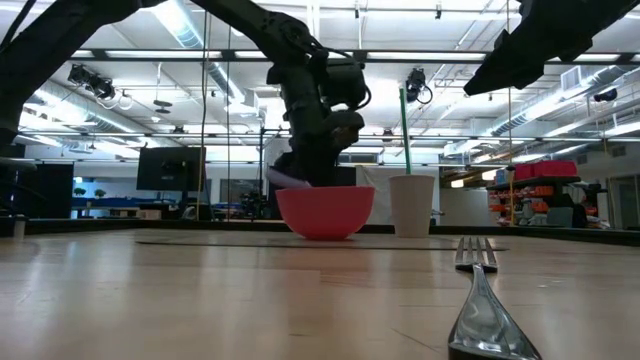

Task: Pick & Place Utensil
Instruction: Put the purple spoon into the orange bowl, then put the black fork into the orange bowl

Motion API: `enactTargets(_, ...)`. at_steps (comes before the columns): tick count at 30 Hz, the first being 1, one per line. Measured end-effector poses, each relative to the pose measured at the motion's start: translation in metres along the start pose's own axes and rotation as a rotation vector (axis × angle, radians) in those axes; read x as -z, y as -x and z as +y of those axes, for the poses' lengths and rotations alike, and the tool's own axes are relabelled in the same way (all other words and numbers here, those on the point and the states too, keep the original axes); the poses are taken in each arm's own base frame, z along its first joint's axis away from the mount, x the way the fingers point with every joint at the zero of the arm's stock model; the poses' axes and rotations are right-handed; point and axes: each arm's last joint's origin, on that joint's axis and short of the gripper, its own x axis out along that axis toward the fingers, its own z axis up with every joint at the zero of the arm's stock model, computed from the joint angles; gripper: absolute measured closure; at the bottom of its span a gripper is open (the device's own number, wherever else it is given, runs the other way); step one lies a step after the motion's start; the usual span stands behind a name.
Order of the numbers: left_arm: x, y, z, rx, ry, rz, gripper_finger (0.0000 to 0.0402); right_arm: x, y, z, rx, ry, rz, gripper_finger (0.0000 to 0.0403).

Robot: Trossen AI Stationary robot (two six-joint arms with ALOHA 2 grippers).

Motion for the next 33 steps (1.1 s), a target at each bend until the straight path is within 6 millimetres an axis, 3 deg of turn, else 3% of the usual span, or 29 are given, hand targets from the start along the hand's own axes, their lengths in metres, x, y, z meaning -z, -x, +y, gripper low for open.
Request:
enactTargets(10,-0.003,0.000,0.000,-0.032,-0.003,-0.044,0.0374,0.000,0.000,0.000,-0.001,-0.001,-0.001,0.0234)
enactTargets(21,-0.003,0.005,0.001,-0.054,-0.016,-0.046,0.0311,0.000,0.000,0.000,-0.001,-0.005,-0.002,0.0234)
enactTargets(27,0.001,0.046,-0.010,-0.083,-0.040,-0.114,0.0308,-0.001,0.000,0.000,-0.008,0.001,-0.007,0.0234)
enactTargets(33,0.034,0.101,-0.051,-0.266,-0.138,-0.216,0.0307,-0.001,0.000,0.003,-0.092,0.077,0.008,0.0234)
